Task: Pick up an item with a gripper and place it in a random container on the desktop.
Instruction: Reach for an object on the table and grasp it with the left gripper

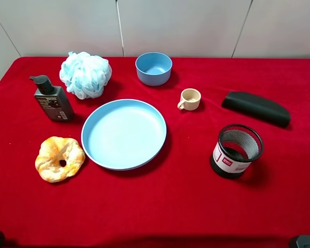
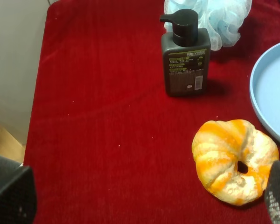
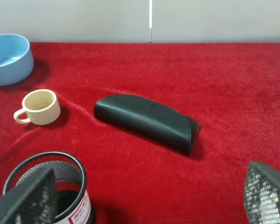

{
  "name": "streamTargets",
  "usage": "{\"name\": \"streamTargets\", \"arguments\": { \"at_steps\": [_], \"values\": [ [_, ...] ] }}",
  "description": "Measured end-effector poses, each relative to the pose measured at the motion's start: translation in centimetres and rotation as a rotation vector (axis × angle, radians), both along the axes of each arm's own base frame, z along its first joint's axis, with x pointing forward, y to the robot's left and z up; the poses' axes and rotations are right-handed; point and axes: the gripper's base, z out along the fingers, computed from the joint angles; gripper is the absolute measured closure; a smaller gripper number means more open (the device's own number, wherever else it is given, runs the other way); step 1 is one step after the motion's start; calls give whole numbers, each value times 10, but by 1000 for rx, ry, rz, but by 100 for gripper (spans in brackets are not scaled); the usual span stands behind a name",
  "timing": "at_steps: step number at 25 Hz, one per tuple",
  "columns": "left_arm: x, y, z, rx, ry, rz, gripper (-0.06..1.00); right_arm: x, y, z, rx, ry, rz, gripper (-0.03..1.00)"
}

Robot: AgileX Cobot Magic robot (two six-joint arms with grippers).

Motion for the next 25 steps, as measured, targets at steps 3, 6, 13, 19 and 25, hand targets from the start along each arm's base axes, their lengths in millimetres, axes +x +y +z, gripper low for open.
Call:
{"name": "streamTargets", "arguments": {
  "at_steps": [3,6,13,19,25],
  "values": [
    [0,0,0,0,0,0,-2,0,0,0,0,0,0,34],
    [0,0,0,0,0,0,-2,0,0,0,0,0,0,34],
    [0,0,0,0,0,0,-1,0,0,0,0,0,0,34],
    [0,0,0,4,0,3,-1,0,0,0,0,0,0,34],
    [0,1,0,6,0,4,0,0,0,0,0,0,0,34]
  ]
}}
